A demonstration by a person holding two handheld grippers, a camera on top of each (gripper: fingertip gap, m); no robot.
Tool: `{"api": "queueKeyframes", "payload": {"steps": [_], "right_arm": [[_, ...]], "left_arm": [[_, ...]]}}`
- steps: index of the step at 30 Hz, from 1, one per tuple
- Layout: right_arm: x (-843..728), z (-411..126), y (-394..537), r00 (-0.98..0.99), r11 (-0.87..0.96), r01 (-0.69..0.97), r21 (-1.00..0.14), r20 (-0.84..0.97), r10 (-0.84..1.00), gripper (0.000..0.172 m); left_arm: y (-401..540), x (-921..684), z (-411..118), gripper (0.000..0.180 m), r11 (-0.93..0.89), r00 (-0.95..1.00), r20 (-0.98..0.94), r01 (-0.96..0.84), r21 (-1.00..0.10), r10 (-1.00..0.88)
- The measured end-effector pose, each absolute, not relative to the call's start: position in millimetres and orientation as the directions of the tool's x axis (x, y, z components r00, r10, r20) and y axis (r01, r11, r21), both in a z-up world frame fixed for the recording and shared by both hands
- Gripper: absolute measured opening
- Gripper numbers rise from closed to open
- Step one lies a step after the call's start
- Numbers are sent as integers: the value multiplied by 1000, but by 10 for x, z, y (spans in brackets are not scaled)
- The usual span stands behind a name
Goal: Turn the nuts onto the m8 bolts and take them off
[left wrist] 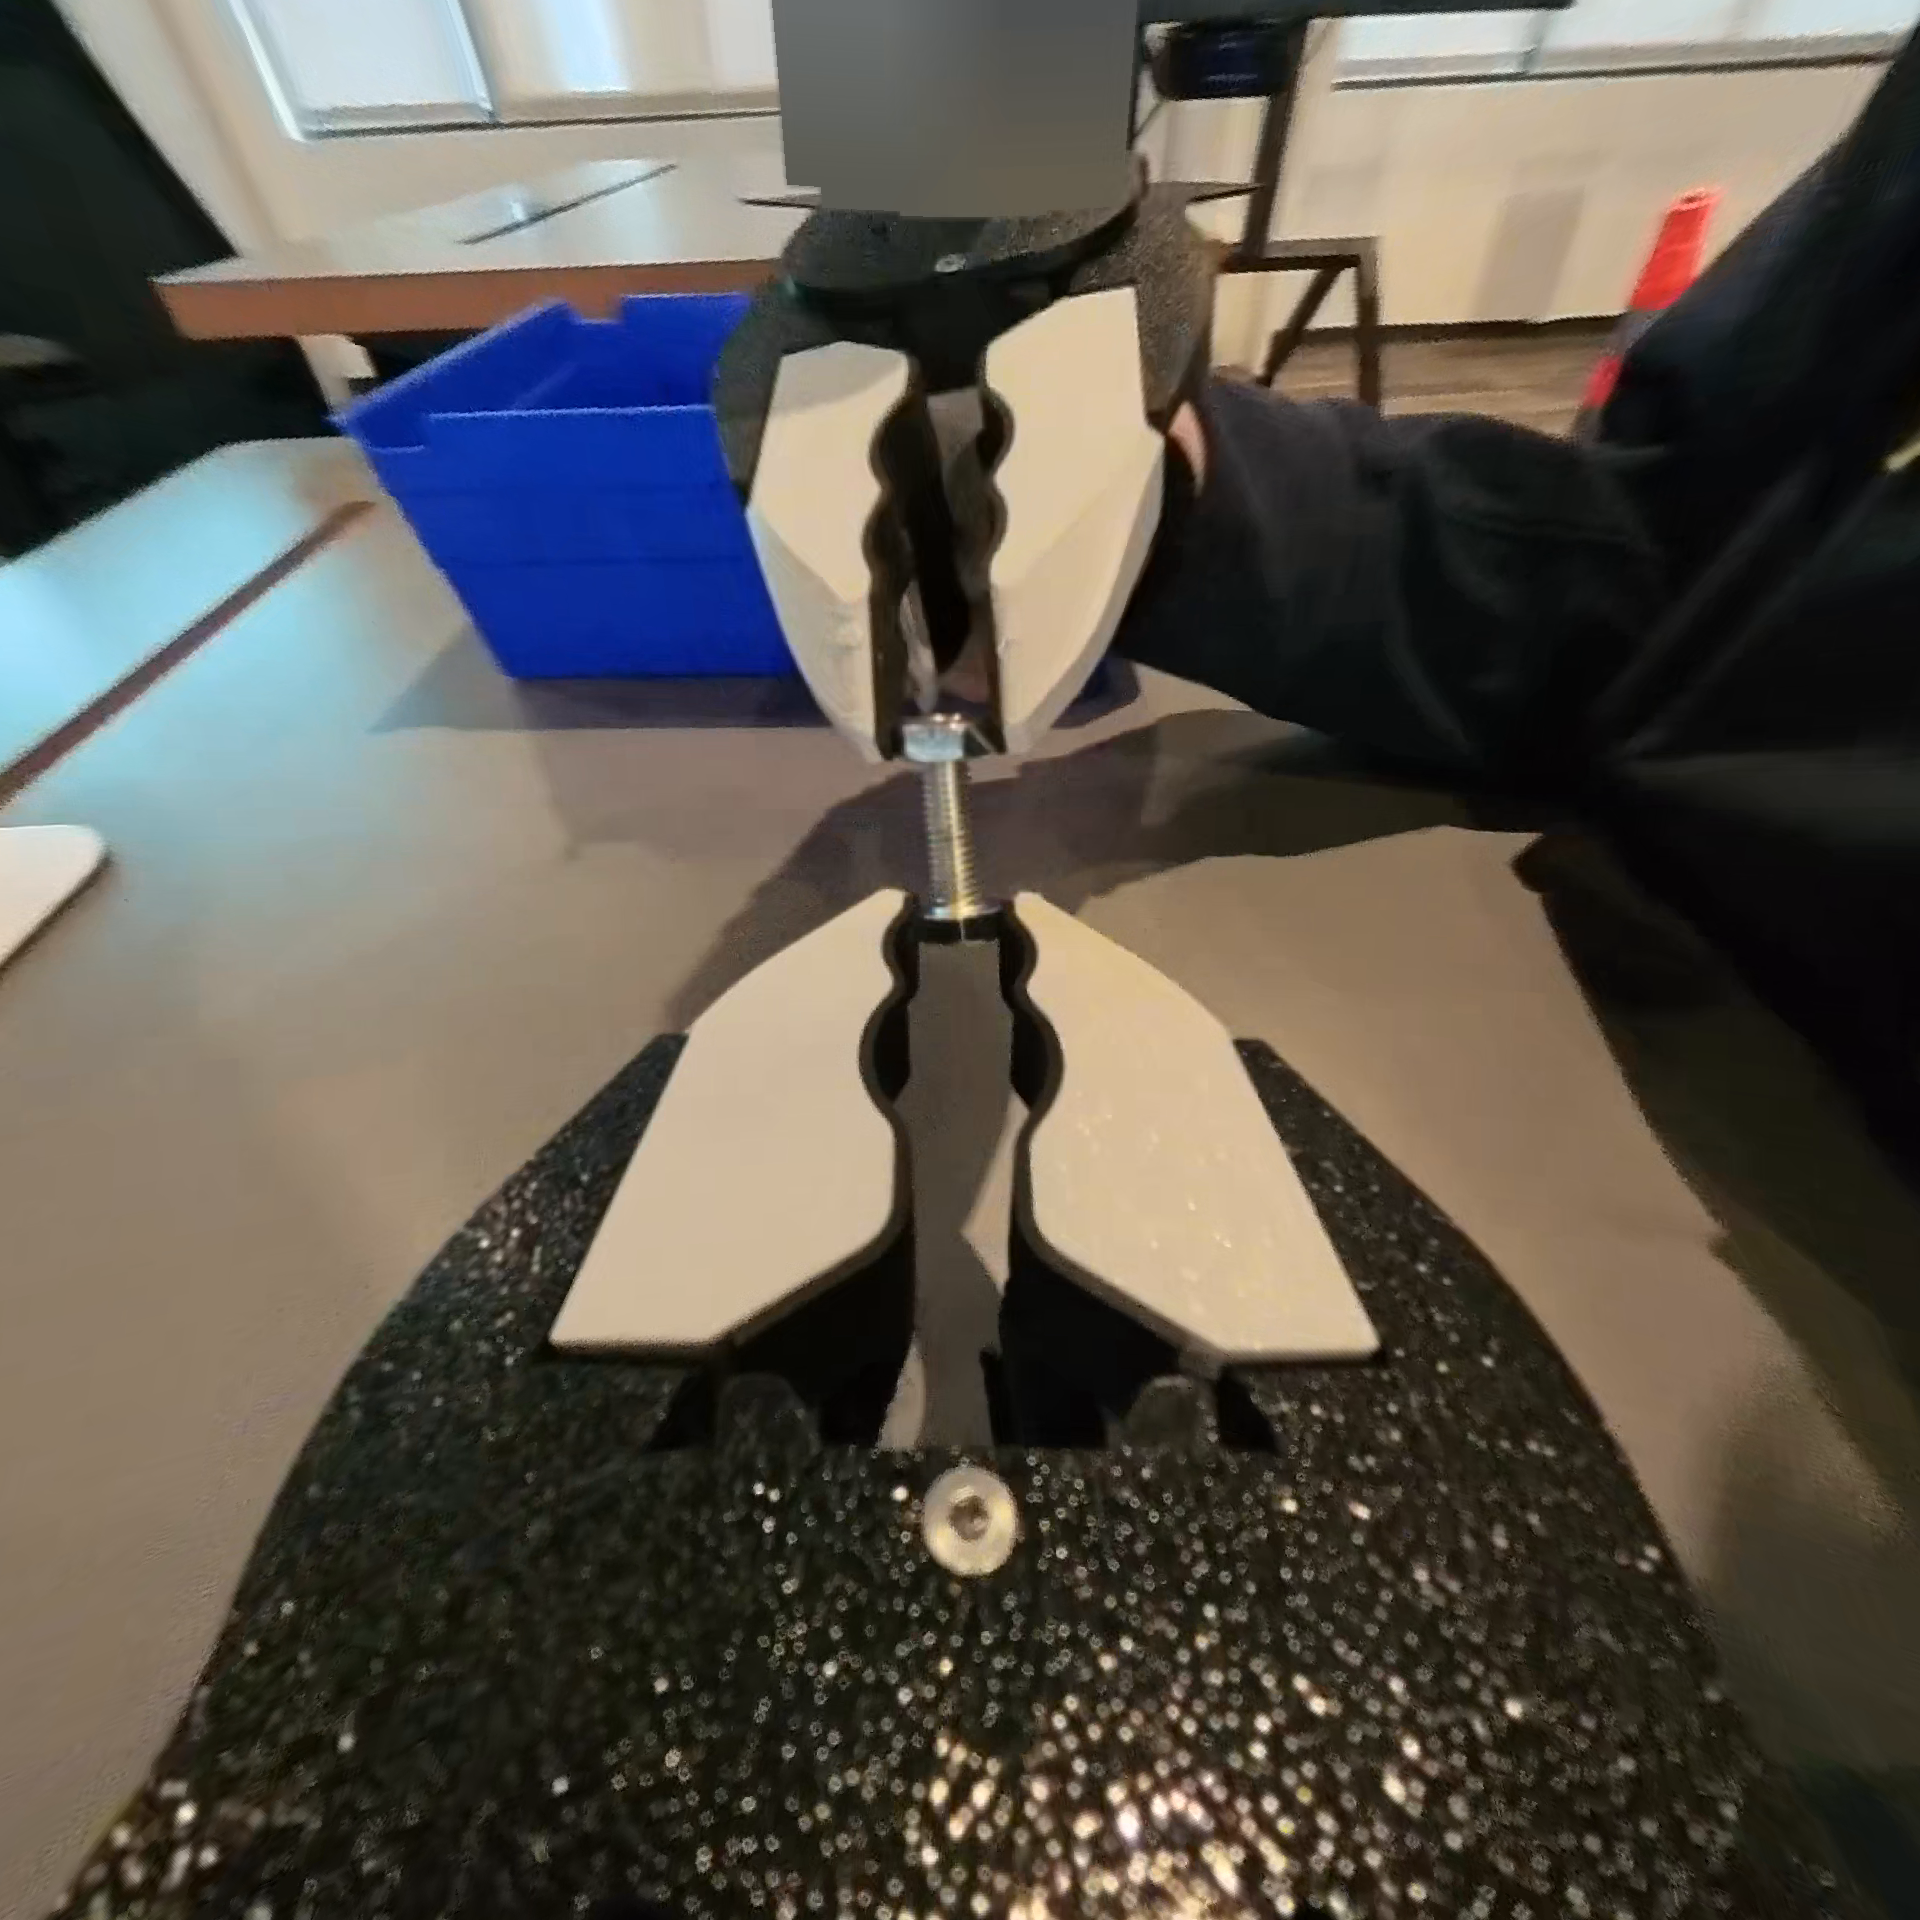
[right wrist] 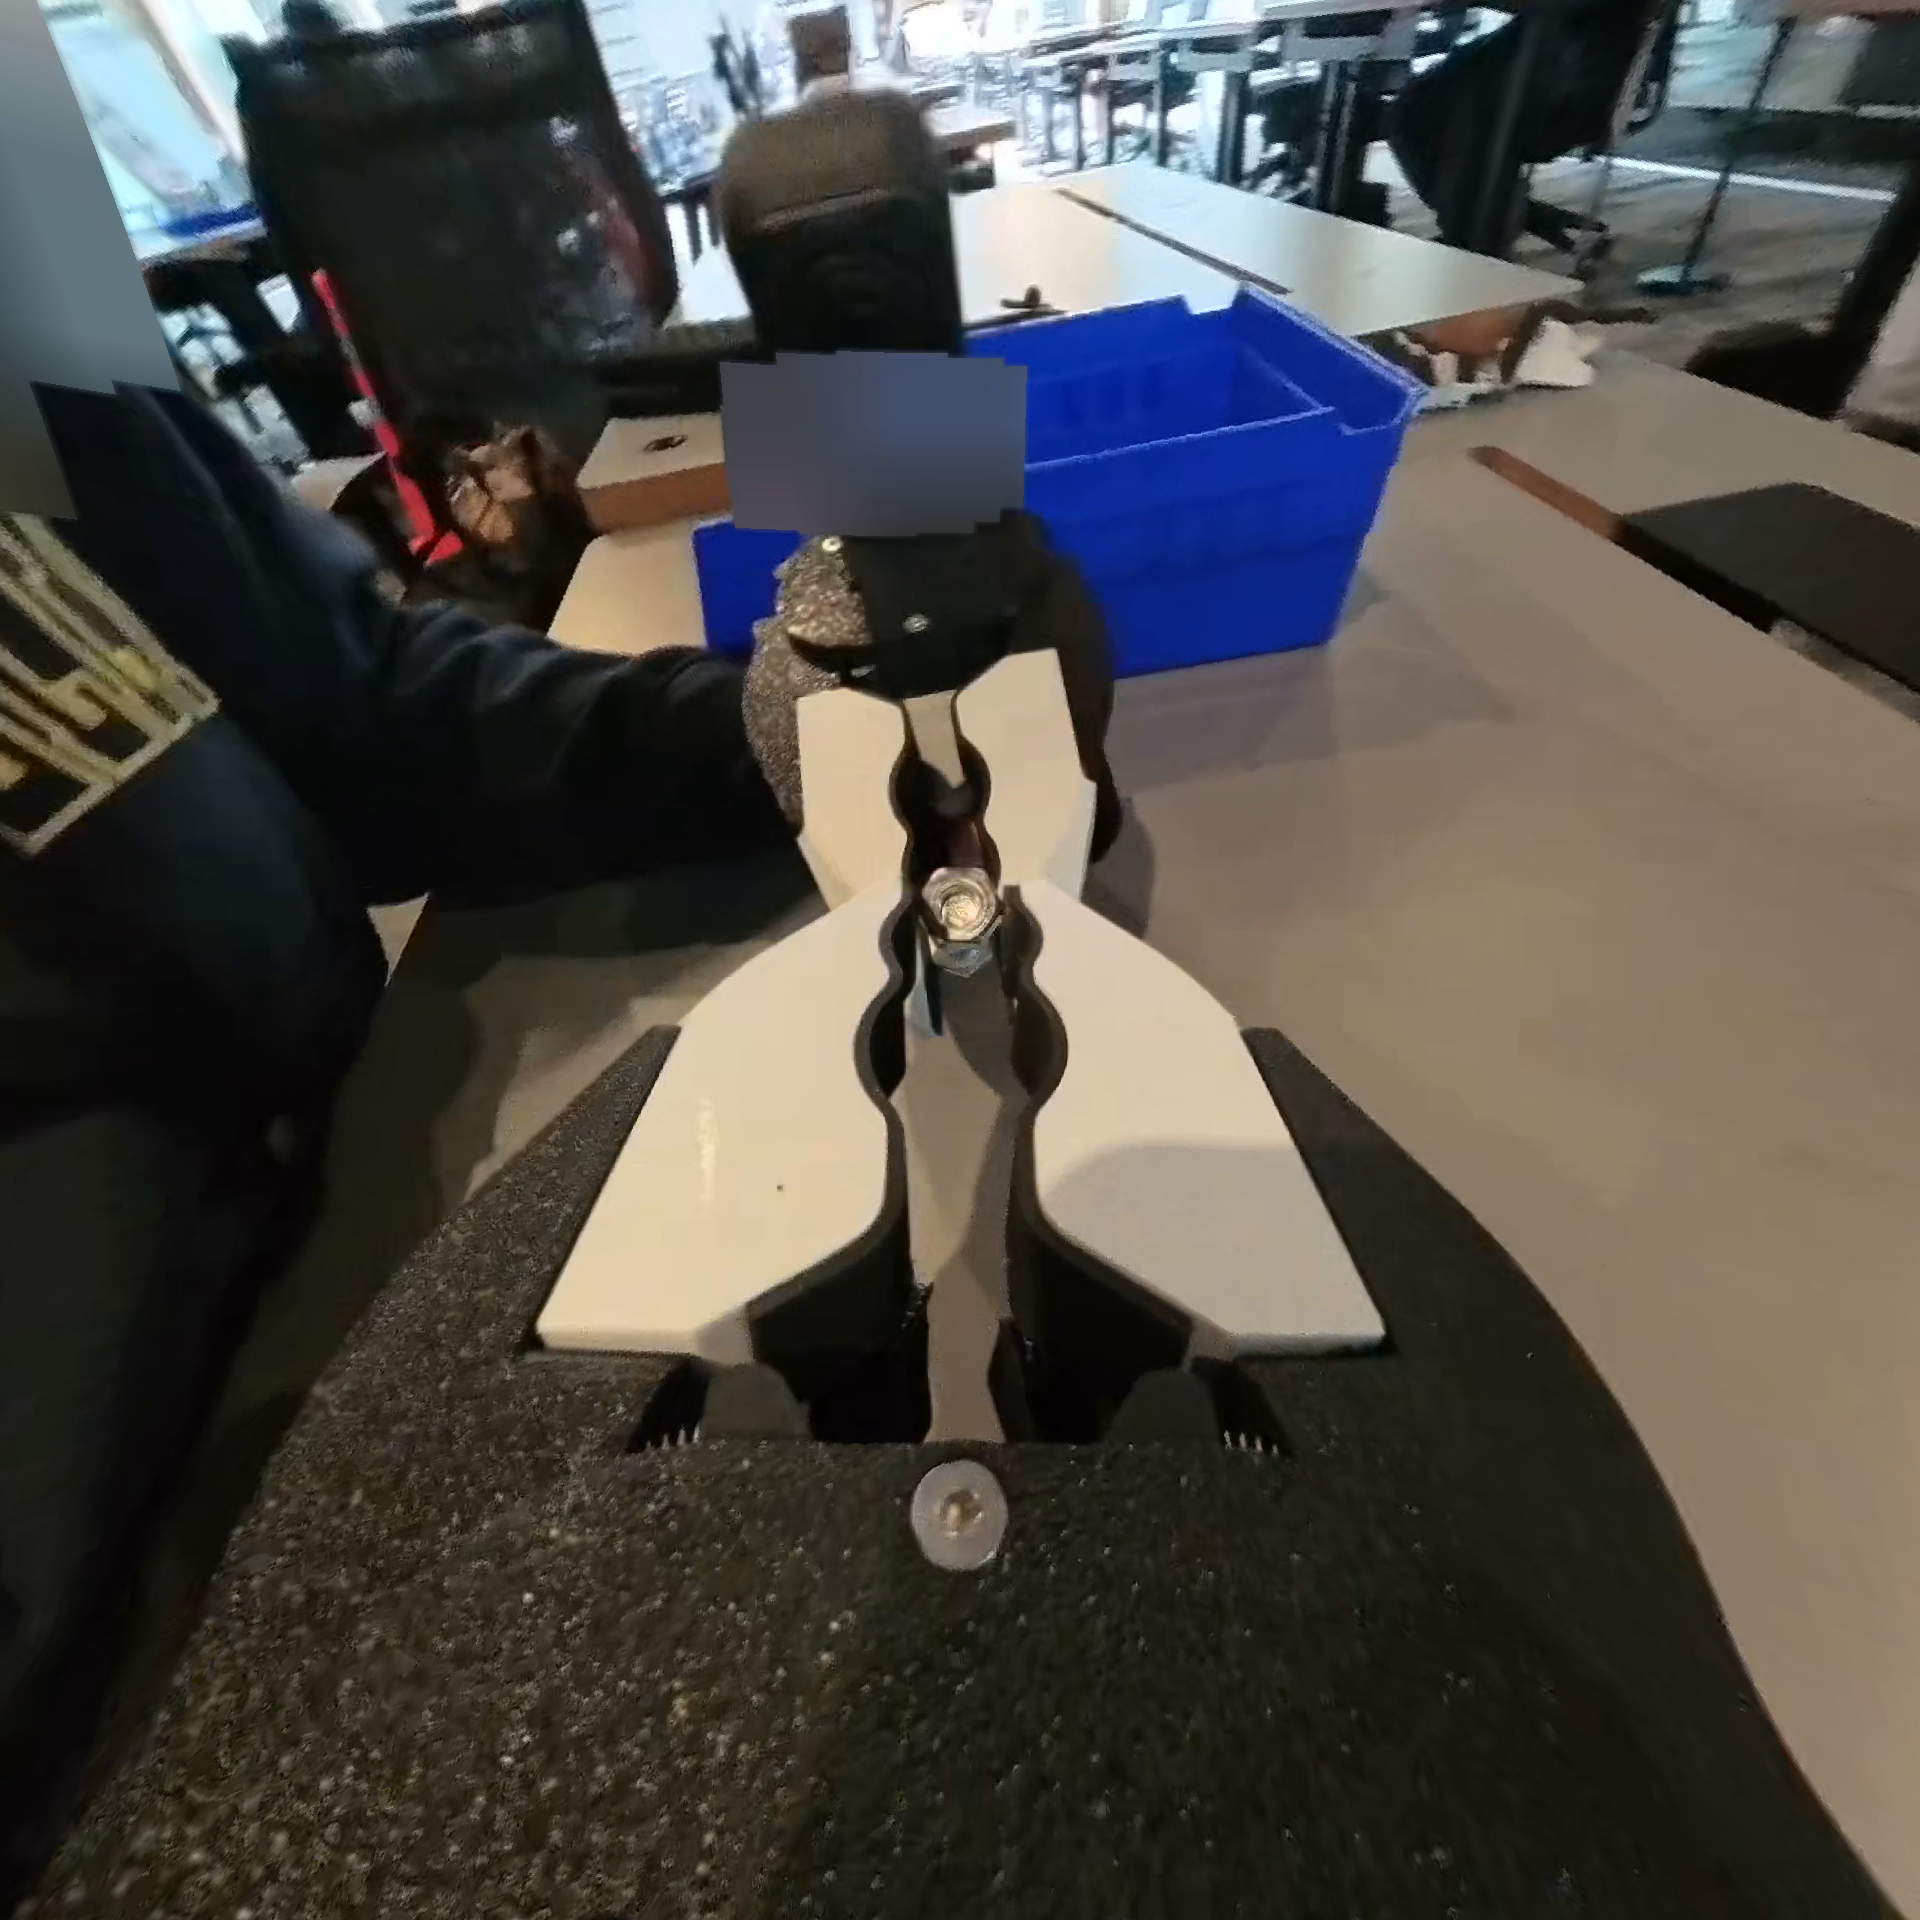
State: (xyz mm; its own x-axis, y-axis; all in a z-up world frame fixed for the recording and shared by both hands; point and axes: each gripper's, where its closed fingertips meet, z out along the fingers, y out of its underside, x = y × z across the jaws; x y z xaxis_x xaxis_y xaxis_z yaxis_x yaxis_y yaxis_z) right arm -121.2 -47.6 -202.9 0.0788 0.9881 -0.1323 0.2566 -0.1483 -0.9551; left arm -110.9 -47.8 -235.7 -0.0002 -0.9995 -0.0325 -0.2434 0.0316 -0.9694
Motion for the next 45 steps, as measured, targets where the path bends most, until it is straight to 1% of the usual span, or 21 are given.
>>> {"api": "queueKeyframes", "payload": {"steps": [1, 3, 6, 10, 14, 16, 19, 24, 31, 34, 38, 45], "right_arm": [[-1198, -2039, -488, 68, -139, 257, -956, -126, 990, 15], [-1173, -2045, -503, 47, -174, 243, -954, -168, 985, 15], [-1161, -2014, -454, 78, -234, 199, -952, -223, 972, 15], [-1163, -1985, -280, 205, -302, 149, -941, -269, 941, 15], [-1196, -1966, -110, 330, -443, 46, -895, -405, 853, 15], [-1208, -2003, -51, 402, -479, 25, -878, -429, 809, 15], [-1223, -2011, -21, 462, -444, 32, -895, -381, 801, 15], [-1241, -1977, -29, 463, -372, 45, -927, -311, 830, 15], [-1245, -1927, -61, 441, -326, 50, -944, -272, 855, 22], [-1234, -1882, -67, 439, -278, 50, -959, -229, 869, 28], [-1237, -1816, -105, 411, -213, 41, -976, -178, 894, 27], [-1291, -1752, -206, 351, -154, 40, -987, -130, 927, 26]], "left_arm": [[-508, -1100, -2366, 14, 21, -20, -17, -243, -970, -1000], [-529, -1077, -2373, 14, 17, -30, -10, -240, -971, -999], [-486, -1061, -2341, 14, 27, 14, -31, -224, -974, -999], [-318, -1051, -2307, 14, 0, 171, -37, -209, -978, -985], [-150, -1077, -2283, 14, -38, 340, -32, -198, -980, -940], [-94, -1092, -2317, 14, -65, 388, -19, -204, -977, -922], [-67, -1097, -2341, 14, -100, 400, 18, -184, -978, -916], [-69, -1102, -2311, 14, -91, 393, 22, -159, -983, -919], [-55, -1126, -2286, 14, -98, 388, 42, -125, -987, -921], [-62, -1132, -2256, 14, -89, 381, 43, -105, -991, -924], [-96, -1135, -2179, 14, -74, 353, 51, -51, -996, -934], [-136, -1145, -2094, 14, -52, 322, 51, 7, -999, -945]]}}
